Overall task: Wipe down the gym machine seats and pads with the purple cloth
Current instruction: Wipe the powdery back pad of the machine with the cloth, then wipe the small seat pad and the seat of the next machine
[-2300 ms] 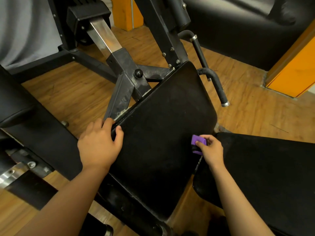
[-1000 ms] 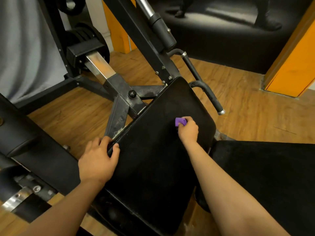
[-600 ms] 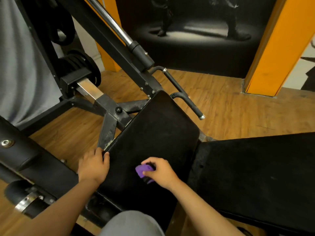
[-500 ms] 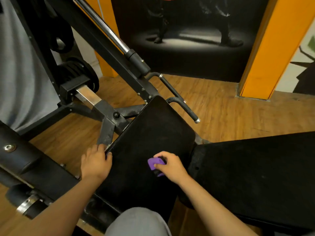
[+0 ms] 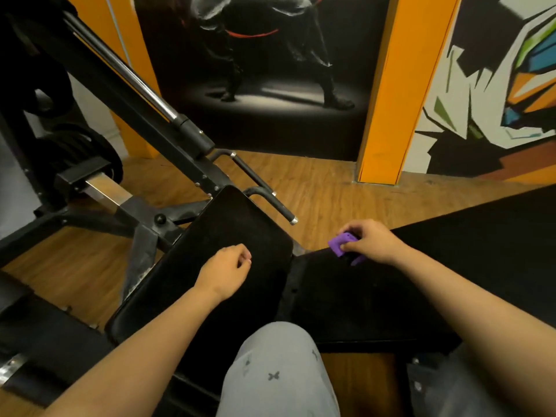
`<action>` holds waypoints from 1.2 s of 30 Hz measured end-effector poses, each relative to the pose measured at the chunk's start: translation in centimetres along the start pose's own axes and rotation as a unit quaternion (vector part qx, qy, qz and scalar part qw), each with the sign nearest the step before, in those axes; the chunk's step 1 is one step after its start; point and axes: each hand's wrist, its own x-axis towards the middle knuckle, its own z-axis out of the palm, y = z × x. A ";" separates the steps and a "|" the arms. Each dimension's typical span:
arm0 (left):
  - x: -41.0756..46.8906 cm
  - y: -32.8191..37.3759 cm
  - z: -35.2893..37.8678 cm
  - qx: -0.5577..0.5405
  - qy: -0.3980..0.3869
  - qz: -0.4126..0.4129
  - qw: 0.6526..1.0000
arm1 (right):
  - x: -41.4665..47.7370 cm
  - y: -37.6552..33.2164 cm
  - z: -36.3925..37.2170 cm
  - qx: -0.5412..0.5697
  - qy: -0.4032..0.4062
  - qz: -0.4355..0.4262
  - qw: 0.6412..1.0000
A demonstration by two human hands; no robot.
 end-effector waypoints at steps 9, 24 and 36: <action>3.0 6.7 9.1 -0.139 -0.118 0.029 0.983 | -0.5 7.3 -0.1 -0.014 0.000 0.016 1.000; -3.4 23.6 13.8 -0.300 -0.176 0.216 0.912 | -21.3 8.4 -5.8 0.034 0.353 0.107 0.929; -16.6 35.9 22.2 -0.163 -0.317 0.460 0.813 | -38.7 19.3 -3.8 0.235 0.702 0.252 0.623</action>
